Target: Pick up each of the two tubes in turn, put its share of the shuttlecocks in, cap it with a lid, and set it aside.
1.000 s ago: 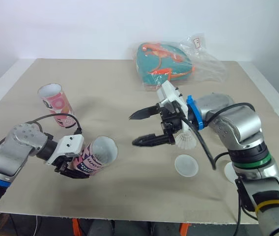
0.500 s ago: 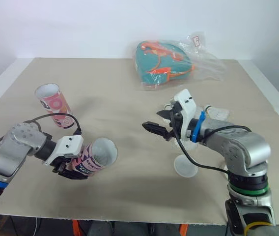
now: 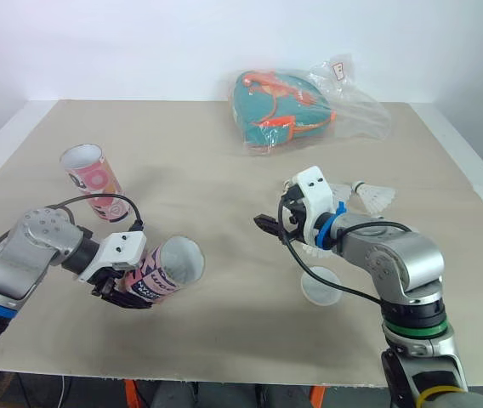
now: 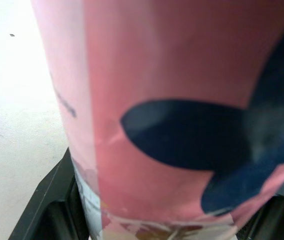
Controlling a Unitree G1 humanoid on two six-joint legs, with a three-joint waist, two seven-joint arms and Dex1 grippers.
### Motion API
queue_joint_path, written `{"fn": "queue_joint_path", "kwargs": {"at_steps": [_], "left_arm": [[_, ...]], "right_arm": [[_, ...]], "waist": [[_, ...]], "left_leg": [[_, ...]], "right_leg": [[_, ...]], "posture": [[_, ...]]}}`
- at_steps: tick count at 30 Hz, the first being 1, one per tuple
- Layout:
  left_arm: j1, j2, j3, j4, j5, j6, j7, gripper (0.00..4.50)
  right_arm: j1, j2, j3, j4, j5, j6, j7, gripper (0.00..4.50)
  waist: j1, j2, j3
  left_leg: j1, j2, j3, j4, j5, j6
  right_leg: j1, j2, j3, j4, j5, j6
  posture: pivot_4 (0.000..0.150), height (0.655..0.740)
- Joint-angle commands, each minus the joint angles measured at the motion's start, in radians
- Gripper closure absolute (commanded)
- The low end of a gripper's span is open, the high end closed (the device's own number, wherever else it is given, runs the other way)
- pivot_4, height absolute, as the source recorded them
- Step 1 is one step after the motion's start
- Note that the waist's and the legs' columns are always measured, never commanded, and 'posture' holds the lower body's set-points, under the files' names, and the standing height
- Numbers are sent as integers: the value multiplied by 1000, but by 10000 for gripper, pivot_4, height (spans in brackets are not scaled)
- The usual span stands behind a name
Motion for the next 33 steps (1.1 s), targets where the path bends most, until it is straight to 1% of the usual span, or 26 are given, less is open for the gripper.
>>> {"fn": "queue_joint_path", "kwargs": {"at_steps": [1, 7, 18, 27, 33], "left_arm": [[3, -16, -10, -1, 28, 16, 45, 15284], [12, -20, -5, -10, 24, 30, 55, 15284], [29, -20, 8, -15, 24, 31, 65, 15284], [55, -20, 25, -32, 21, 38, 79, 15284], [70, -21, 30, -43, 19, 40, 85, 15284]], "right_arm": [[-27, 6, 15, 15, -38, -60, -18, 698], [-34, 12, 55, 78, -82, -125, -8, 698], [-95, 45, 135, 264, -218, -247, -35, 698], [-162, 95, 122, 418, -287, -295, -73, 698], [-193, 105, 144, 468, -344, -330, -84, 698]], "waist": [[1, 0, 0], [1, 0, 0], [2, 0, 0], [1, 0, 0], [1, 0, 0]], "left_leg": [[0, 0, 0, 0, 0, 0], [0, 0, 0, 0, 0, 1], [0, 0, 0, 0, 3, 3], [0, 0, 0, 0, 4, 3], [0, 0, 0, 0, 4, 3]], "right_leg": [[0, 0, 0, 0, 0, 0], [0, 0, 0, 0, 0, 1], [0, 0, 0, 0, 2, 3], [-1, 0, 0, 0, 3, 5], [-1, 0, 0, 0, 3, 5]], "posture": [[1500, 7400], [1500, 7400], [1500, 7400], [1500, 7400], [1500, 7400]]}}
